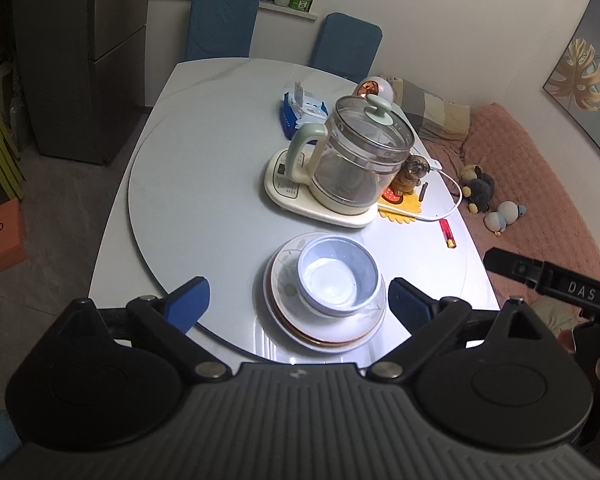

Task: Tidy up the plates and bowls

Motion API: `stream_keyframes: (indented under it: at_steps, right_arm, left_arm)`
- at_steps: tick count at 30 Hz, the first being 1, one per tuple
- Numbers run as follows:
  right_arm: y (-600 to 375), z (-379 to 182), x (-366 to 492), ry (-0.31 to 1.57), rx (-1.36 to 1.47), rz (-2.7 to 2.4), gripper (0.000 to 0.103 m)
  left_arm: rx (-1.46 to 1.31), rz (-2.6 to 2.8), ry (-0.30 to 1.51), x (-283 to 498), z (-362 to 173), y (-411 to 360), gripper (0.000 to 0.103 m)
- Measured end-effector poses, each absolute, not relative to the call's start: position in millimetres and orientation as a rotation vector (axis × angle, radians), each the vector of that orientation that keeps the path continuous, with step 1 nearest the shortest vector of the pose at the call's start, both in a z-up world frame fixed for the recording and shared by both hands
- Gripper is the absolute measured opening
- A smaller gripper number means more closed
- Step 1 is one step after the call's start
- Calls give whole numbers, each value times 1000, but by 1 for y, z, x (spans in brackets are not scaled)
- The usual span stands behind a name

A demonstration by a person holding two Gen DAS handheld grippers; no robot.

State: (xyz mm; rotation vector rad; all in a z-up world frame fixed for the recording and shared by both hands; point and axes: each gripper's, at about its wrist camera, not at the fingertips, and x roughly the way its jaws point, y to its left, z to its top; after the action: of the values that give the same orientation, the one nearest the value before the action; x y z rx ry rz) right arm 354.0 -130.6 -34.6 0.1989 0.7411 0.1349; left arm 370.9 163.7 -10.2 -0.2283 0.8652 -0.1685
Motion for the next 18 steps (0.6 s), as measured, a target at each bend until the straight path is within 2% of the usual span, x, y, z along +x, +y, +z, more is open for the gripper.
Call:
stream_keyframes:
  at_steps: [18]
  right_arm:
    - [-179,-8,269,640,190,226,103]
  left_arm:
    - [-167,-51,741,254,22,90,100]
